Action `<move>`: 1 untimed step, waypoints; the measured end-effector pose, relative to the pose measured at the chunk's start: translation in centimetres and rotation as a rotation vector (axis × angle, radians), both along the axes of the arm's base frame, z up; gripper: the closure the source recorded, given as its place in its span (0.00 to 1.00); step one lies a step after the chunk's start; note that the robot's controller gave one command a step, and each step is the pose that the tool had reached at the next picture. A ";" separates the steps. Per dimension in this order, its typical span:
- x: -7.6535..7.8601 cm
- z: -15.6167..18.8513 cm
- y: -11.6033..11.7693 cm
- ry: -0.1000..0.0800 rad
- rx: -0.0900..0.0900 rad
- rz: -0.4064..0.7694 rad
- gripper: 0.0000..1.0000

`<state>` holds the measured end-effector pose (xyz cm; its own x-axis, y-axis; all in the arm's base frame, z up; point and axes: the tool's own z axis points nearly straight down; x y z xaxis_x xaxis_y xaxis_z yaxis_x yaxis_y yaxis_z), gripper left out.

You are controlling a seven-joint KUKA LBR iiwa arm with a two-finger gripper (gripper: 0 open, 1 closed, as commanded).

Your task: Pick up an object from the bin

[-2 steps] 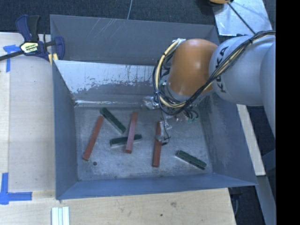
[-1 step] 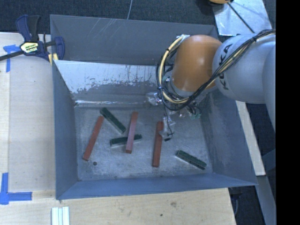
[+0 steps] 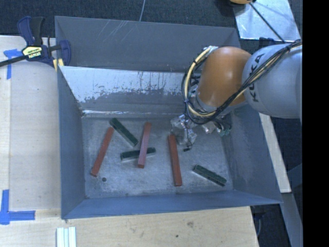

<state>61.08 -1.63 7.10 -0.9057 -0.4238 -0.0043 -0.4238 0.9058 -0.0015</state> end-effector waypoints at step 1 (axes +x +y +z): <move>0.0 0.0 0.0 0.001 0.000 -0.001 0.00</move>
Offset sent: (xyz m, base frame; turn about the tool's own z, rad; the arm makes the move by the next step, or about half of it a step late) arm 0.0000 0.0000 0.0000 0.0000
